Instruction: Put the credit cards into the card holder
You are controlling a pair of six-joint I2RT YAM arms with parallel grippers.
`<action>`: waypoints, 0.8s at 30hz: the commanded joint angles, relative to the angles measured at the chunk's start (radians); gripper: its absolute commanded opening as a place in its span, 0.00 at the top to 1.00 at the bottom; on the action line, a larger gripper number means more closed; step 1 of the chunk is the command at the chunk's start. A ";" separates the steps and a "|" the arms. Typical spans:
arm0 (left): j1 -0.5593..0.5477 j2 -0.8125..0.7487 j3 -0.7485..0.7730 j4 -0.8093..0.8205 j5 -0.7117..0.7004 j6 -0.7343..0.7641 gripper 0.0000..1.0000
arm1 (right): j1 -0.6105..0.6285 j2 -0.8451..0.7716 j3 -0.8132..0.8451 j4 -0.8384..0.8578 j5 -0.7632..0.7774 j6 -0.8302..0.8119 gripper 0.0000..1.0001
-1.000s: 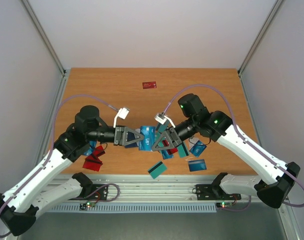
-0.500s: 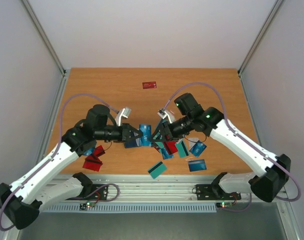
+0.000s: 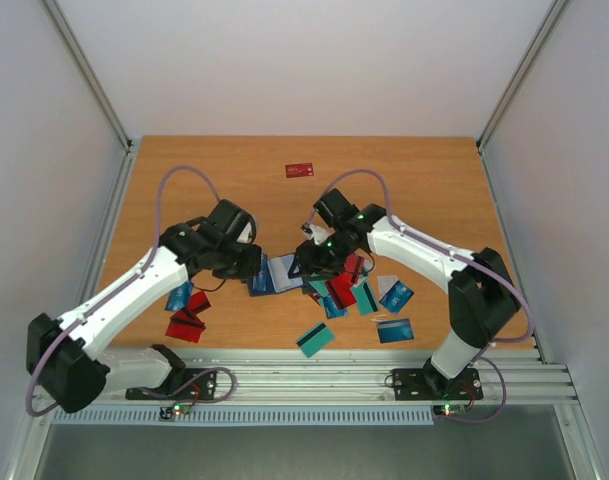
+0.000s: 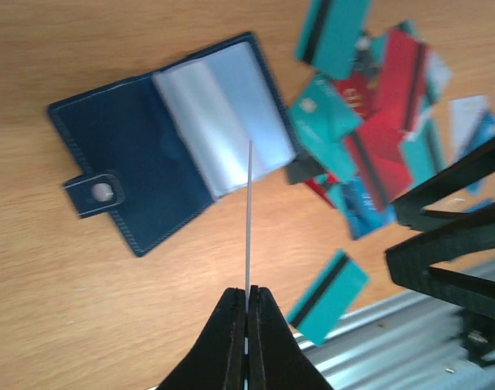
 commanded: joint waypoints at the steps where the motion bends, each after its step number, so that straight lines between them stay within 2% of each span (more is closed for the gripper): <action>1: -0.001 0.072 0.058 -0.145 -0.169 0.037 1.00 | -0.009 0.096 0.087 0.064 -0.067 -0.001 0.47; 6: 0.021 0.132 0.042 -0.144 -0.194 0.057 1.00 | -0.019 0.233 0.173 0.086 -0.098 -0.006 0.46; 14: 0.100 0.253 -0.023 0.019 -0.079 0.145 1.00 | -0.055 0.426 0.296 0.063 -0.125 -0.079 0.44; 24: 0.146 0.295 -0.039 0.032 -0.030 0.233 1.00 | -0.058 0.535 0.362 0.026 -0.157 -0.127 0.42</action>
